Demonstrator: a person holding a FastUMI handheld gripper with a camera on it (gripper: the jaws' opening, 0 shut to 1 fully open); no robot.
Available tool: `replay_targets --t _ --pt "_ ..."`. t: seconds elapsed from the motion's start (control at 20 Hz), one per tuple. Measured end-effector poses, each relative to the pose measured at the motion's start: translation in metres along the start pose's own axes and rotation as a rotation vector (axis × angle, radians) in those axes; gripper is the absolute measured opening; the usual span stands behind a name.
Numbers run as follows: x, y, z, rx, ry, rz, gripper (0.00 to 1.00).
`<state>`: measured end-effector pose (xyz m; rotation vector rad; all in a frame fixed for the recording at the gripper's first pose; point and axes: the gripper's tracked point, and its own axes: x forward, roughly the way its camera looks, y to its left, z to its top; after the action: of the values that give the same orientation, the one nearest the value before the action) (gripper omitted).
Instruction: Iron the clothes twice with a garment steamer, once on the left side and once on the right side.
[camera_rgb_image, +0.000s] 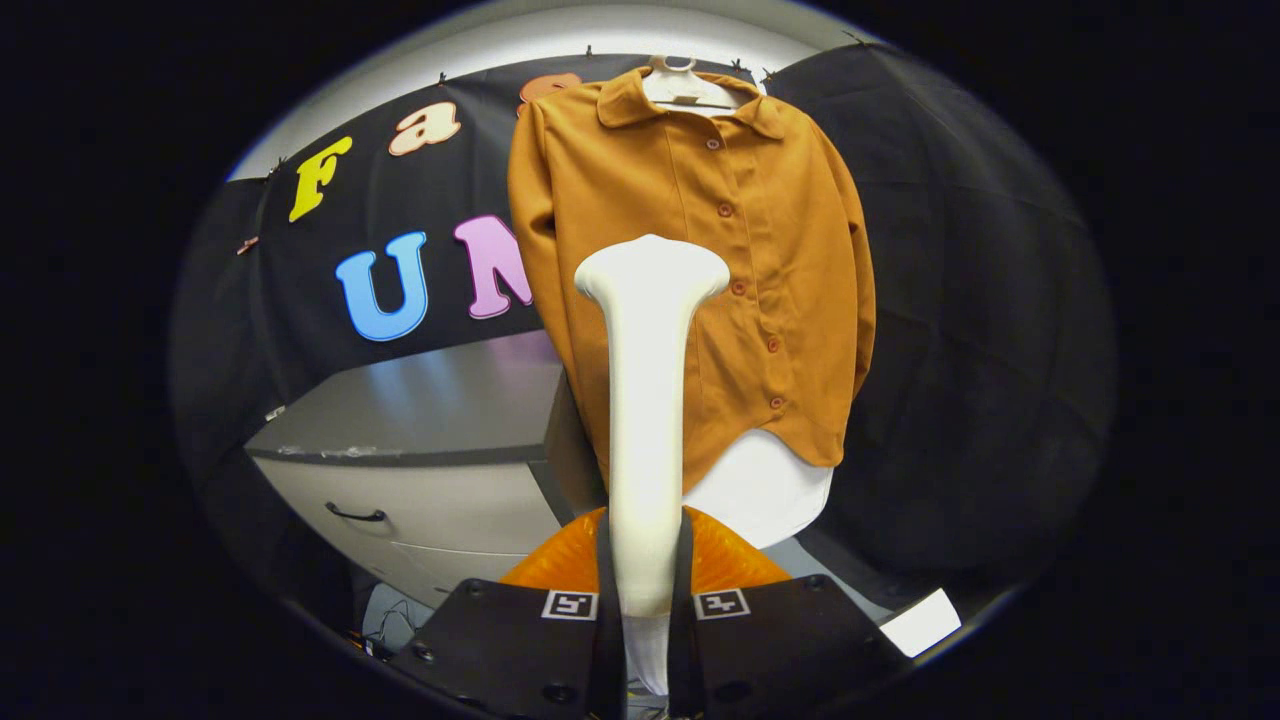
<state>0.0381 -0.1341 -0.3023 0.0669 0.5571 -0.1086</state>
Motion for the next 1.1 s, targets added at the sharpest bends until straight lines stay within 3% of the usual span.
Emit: replay_targets --t 0.65,1.1 --pt "-0.089 0.027 0.168 -0.033 -0.314 0.073 0.20" --pt "-0.081 -0.018 0.241 -0.027 -0.422 0.045 0.20"
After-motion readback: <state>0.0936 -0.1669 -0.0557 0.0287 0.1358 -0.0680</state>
